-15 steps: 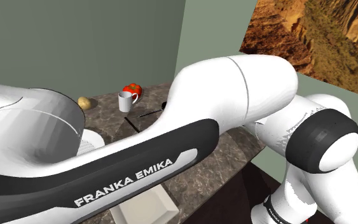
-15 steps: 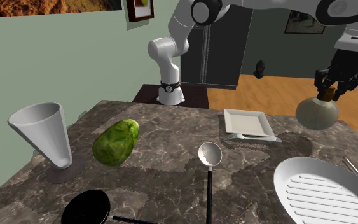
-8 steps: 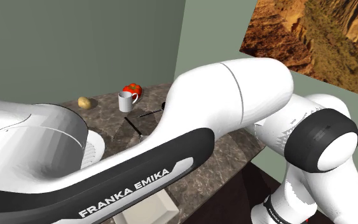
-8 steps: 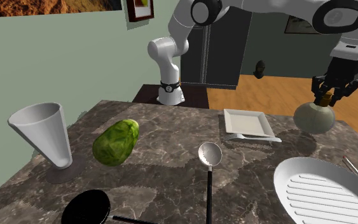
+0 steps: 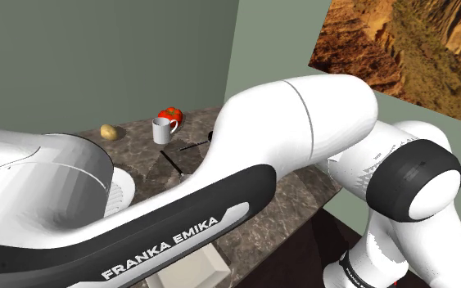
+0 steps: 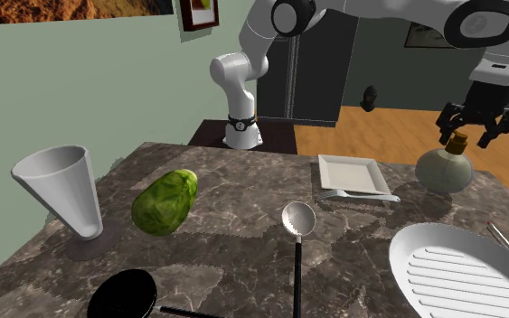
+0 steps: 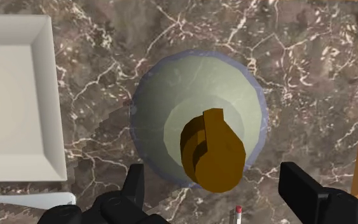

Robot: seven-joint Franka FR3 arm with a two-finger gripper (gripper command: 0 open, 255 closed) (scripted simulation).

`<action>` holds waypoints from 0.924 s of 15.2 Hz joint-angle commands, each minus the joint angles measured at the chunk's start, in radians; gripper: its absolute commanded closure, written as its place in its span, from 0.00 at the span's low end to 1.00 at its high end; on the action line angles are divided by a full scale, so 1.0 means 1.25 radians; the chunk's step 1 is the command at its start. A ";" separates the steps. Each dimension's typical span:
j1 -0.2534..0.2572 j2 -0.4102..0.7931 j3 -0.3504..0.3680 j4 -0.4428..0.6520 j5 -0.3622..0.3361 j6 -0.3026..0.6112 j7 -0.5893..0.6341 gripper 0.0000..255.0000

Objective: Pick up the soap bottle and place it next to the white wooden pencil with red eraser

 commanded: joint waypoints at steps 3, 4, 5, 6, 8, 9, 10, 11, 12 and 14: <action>0.002 -0.002 0.001 0.024 0.001 -0.026 -0.002 0.00; 0.005 -0.003 0.001 0.050 0.002 -0.052 -0.004 0.00; 0.009 -0.002 0.002 0.079 0.003 -0.079 -0.006 0.00; 0.013 0.000 0.002 0.104 0.003 -0.102 -0.008 0.00; 0.013 0.000 0.002 0.104 0.003 -0.102 -0.008 0.00; 0.013 0.000 0.002 0.104 0.003 -0.102 -0.008 0.00; 0.013 0.000 0.002 0.104 0.003 -0.102 -0.008 0.00; 0.013 0.000 0.002 0.104 0.003 -0.102 -0.008 0.00; 0.013 0.000 0.002 0.104 0.003 -0.102 -0.008 0.00; 0.013 0.000 0.002 0.104 0.003 -0.102 -0.008 0.00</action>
